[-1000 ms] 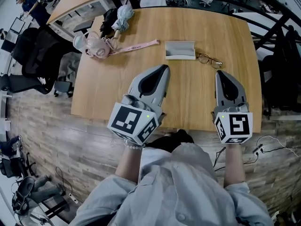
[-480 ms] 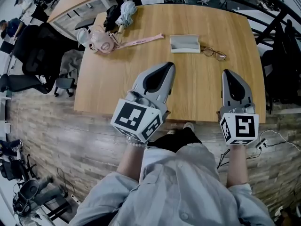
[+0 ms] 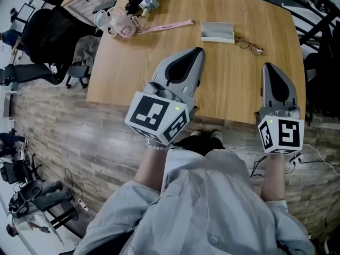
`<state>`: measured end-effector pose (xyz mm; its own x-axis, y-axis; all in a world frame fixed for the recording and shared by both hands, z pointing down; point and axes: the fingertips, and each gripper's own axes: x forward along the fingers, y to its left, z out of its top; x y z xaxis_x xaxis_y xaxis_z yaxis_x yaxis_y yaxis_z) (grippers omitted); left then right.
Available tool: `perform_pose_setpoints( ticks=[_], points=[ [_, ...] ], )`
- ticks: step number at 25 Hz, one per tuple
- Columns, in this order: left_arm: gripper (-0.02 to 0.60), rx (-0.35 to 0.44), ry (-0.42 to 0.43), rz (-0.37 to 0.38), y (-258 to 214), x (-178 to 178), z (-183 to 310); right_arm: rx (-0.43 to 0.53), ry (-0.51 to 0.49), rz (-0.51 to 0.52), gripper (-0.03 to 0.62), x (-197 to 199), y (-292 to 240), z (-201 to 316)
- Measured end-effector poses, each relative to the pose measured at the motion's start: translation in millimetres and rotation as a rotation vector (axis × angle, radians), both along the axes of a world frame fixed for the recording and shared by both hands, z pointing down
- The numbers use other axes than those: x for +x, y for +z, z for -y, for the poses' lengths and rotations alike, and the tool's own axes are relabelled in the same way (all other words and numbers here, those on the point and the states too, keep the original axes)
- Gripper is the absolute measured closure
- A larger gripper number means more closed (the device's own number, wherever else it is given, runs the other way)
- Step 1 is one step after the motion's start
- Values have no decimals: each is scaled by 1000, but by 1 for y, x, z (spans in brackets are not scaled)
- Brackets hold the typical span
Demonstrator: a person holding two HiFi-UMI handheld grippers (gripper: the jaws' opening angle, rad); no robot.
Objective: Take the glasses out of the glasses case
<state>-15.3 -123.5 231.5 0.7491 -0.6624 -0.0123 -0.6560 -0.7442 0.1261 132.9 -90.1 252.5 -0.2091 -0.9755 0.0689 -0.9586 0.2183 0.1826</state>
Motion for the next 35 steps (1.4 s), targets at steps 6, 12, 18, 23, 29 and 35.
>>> perform_pose_setpoints(
  ticks=[6, 12, 18, 23, 29, 35],
  points=[
    [578, 26, -25, 3, -8, 0, -12, 10, -31, 3, 592, -6, 0, -8],
    [578, 29, -35, -11, -8, 0, -18, 32, -32, 13, 592, -5, -6, -17],
    [578, 32, -20, -11, -10, 8, -21, 40, -9, 24, 592, 3, -10, -22],
    [578, 34, -11, -10, -9, 14, -22, 42, 4, 28, 592, 9, -8, -25],
    [578, 32, 0, -8, -9, 19, -23, 44, 11, 31, 592, 12, -9, -26],
    [578, 35, 7, -8, -9, 22, -22, 45, 17, 20, 593, 16, -9, -26]
  ],
)
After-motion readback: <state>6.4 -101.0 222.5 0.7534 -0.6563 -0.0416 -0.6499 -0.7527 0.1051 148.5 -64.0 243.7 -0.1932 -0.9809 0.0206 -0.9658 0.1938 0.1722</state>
